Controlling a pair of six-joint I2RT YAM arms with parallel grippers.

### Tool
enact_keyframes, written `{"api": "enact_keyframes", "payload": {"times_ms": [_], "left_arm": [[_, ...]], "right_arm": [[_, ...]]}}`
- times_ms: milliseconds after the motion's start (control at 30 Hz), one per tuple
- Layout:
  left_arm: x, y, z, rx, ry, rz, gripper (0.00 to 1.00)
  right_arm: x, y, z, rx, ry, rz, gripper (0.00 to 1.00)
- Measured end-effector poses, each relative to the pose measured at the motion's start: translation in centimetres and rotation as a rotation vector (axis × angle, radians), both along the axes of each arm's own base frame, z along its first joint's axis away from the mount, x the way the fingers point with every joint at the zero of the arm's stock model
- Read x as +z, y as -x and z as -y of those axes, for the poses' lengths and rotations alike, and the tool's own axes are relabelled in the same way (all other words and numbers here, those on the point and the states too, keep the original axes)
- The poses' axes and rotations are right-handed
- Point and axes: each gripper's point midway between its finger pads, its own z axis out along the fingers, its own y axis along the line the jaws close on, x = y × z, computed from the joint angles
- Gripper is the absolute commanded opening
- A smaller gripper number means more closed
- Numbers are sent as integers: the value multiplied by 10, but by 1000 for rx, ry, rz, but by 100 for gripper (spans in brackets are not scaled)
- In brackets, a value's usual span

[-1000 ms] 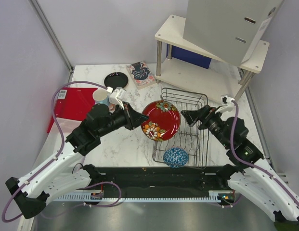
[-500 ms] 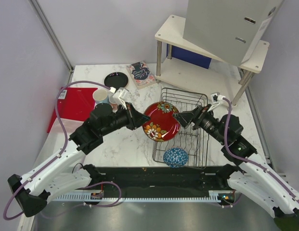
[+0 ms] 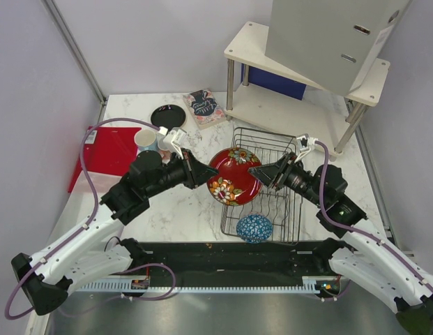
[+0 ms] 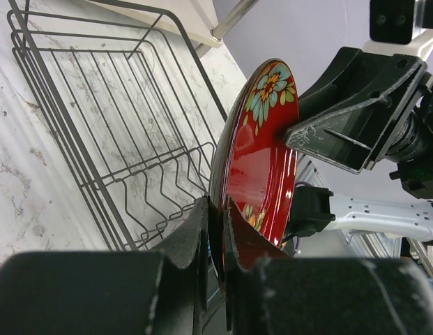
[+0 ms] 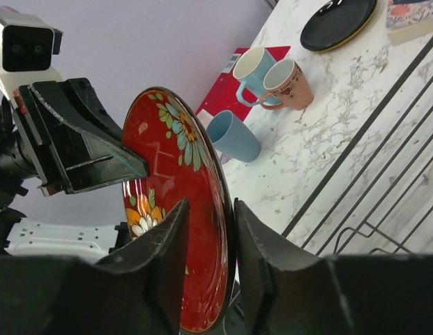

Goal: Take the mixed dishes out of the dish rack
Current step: Pick up the plate from the dish rack.

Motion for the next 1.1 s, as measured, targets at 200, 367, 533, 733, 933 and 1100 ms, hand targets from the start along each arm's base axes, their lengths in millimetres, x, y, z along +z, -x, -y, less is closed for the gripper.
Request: {"api": "enact_keyframes", "payload": {"times_ms": [200, 367, 533, 733, 933, 1100], "left_arm": [[1, 1, -1, 0, 2, 2, 2], [0, 0, -1, 5, -2, -2, 2], [2, -2, -5, 22, 5, 2, 29], [11, -7, -10, 65, -2, 36, 99], [44, -34, -47, 311, -44, 89, 99], [71, -45, -91, 528, -67, 139, 99]], "right_arm": [[-8, 0, -3, 11, 8, -22, 30], [-11, -1, -5, 23, 12, -29, 12], [-7, 0, -6, 33, -1, -21, 0], [-20, 2, -6, 35, 45, -47, 0], [-36, 1, -4, 31, 95, -86, 0], [-44, -6, -20, 84, 117, -147, 0]]}}
